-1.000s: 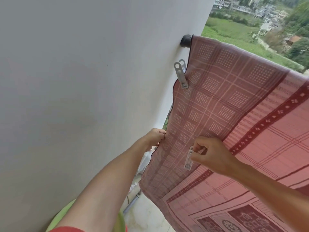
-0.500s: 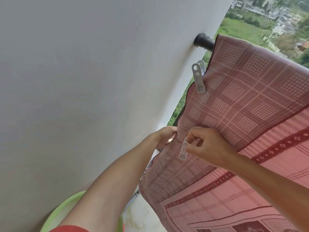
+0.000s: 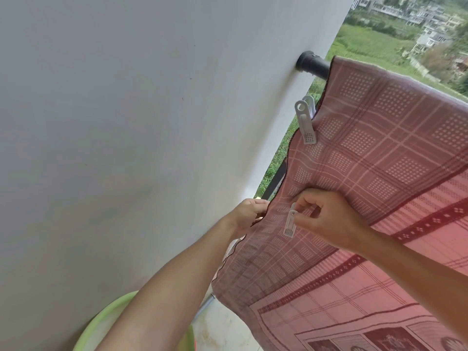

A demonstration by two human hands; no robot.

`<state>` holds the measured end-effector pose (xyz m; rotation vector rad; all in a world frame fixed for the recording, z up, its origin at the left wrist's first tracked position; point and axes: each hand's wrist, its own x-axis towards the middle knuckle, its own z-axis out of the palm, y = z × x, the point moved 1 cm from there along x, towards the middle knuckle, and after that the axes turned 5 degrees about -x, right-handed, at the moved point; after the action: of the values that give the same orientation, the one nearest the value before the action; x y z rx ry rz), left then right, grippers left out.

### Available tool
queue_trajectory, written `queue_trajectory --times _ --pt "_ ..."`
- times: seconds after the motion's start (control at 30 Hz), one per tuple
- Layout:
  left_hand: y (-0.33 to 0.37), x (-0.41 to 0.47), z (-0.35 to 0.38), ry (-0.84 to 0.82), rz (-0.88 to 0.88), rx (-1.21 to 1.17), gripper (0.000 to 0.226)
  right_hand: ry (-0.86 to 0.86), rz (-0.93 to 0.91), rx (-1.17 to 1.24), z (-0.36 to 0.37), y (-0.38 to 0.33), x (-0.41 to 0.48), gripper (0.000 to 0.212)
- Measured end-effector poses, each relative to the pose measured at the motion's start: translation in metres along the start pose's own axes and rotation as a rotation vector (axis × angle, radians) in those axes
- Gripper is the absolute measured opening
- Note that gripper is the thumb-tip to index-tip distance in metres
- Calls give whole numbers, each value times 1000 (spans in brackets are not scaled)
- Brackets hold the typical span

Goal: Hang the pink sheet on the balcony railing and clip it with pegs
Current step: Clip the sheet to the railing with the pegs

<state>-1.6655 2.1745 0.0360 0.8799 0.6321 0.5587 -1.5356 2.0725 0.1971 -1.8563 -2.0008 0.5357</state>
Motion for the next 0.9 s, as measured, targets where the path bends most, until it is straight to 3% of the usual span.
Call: queue_trajectory --times 0.1,0.23,0.3,0.37,0.53,0.63,0.73,0.9 --pt "14 2 -2 -69 -91 76 25 -1 7 13 0 0 1 10" --pt "22 7 2 -37 -113 59 33 11 -23 19 -1 -3 0 9" --pt "20 8 6 26 -47 63 32 16 -30 22 -3 -3 0 10" --pt "17 6 8 161 66 39 14 15 -42 20 -5 -4 0 10" --pt "3 -3 12 420 278 -96 24 35 -79 14 -14 -6 -6 11" --pt "3 -4 26 431 321 -16 13 36 -74 8 -16 -2 -11 10" --pt "3 -1 27 398 313 10 17 35 -71 -7 -16 1 -14 11" --pt "2 4 8 433 355 255 19 32 -83 -56 -12 -1 -11 13"
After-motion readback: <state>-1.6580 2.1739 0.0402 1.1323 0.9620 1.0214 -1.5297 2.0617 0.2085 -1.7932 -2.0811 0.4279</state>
